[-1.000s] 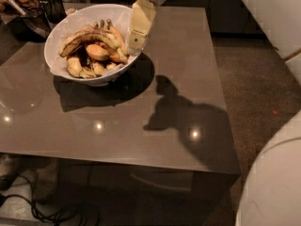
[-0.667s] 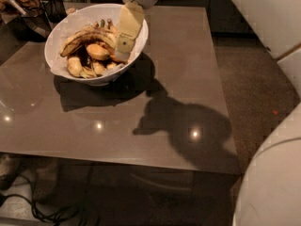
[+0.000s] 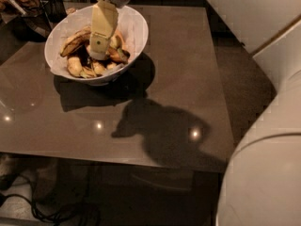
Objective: Pick banana from white bowl
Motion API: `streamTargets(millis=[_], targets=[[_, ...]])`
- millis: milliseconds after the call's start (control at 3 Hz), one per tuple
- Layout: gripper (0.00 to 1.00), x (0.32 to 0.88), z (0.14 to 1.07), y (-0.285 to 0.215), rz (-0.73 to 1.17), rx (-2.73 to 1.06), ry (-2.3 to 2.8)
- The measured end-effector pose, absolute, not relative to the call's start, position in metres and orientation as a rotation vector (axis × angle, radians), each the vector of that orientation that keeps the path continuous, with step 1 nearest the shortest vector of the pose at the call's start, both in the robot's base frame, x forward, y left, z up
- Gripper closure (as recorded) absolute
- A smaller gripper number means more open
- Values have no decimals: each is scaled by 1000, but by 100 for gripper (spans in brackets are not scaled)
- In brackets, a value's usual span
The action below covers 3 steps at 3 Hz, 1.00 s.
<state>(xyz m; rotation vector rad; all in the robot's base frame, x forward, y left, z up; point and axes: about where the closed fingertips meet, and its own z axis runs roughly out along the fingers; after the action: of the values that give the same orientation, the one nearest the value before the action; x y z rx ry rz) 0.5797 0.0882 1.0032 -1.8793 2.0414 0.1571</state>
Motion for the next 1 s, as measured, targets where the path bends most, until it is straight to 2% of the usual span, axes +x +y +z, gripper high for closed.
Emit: streamTargets(millis=[1000], targets=[[0, 620, 999, 108, 189, -1796, 2108]])
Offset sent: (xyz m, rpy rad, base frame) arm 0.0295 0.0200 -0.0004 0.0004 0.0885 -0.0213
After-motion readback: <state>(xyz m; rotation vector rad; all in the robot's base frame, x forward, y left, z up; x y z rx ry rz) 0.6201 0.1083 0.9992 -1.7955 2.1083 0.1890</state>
